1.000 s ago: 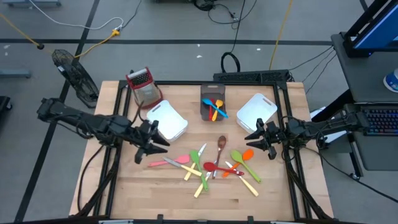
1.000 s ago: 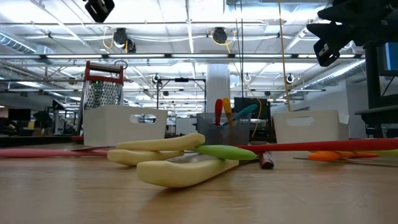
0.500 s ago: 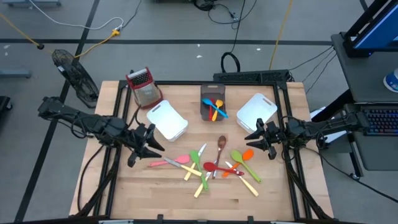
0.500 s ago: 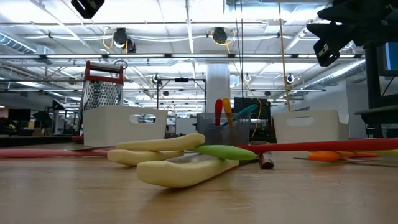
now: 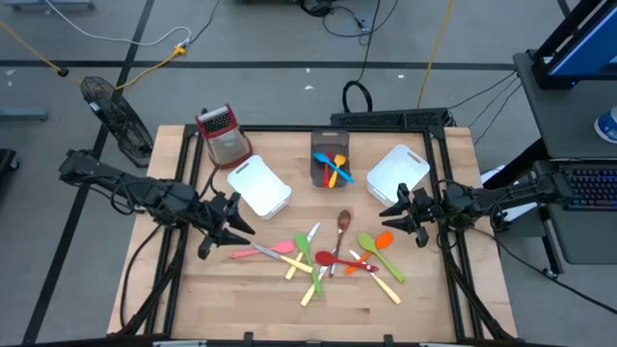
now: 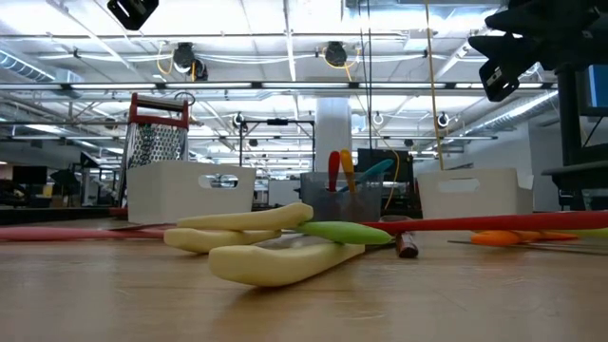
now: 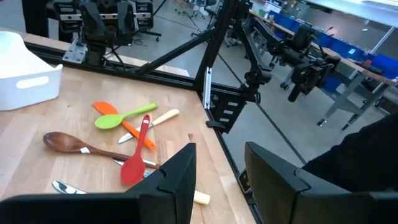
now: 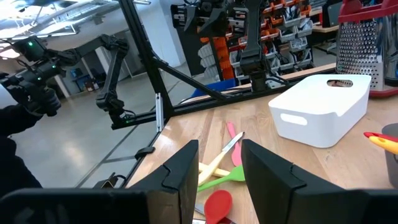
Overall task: Pick & Place Kitchen Items
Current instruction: Put the yellow knife into the left white bin
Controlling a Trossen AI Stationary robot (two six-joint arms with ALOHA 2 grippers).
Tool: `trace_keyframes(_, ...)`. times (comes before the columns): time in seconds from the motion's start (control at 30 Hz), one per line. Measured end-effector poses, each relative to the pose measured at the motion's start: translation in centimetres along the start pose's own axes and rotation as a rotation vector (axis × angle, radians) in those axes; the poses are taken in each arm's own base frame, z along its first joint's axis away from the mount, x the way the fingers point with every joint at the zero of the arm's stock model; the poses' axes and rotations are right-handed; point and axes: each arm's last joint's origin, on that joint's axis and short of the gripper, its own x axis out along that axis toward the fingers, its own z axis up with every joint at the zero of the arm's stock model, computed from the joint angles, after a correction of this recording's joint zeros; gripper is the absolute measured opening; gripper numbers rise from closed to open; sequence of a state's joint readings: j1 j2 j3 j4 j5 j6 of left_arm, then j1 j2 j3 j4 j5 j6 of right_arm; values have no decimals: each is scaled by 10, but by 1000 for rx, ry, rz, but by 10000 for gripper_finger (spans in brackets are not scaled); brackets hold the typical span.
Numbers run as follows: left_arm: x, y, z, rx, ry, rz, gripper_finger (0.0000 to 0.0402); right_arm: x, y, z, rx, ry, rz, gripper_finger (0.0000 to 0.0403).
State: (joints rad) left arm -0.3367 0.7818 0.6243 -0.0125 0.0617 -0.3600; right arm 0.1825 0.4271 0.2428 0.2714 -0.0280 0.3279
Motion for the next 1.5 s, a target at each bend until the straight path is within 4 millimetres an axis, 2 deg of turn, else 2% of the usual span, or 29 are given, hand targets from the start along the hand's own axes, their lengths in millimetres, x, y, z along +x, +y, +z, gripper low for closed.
trace_keyframes(0.9, -1, 0, 1, -3, 6, -36, 141, 0, 0, 0, 0, 0, 0, 114)
trace_keyframes(1.07, -1, 0, -6, -16, 74, -30, 141, 0, 0, 0, 0, 0, 0, 114)
trace_keyframes(1.13, -2, 1, -13, -33, 153, -27, 141, 0, 0, 0, 0, 0, -1, 114)
trace_keyframes(1.3, -1, 7, -30, -176, 324, 43, 141, 0, 0, 0, 0, 0, 0, 114)
trace_keyframes(1.5, 12, 9, -36, -263, 360, 89, 141, 0, 0, 0, 0, 0, 0, 114)
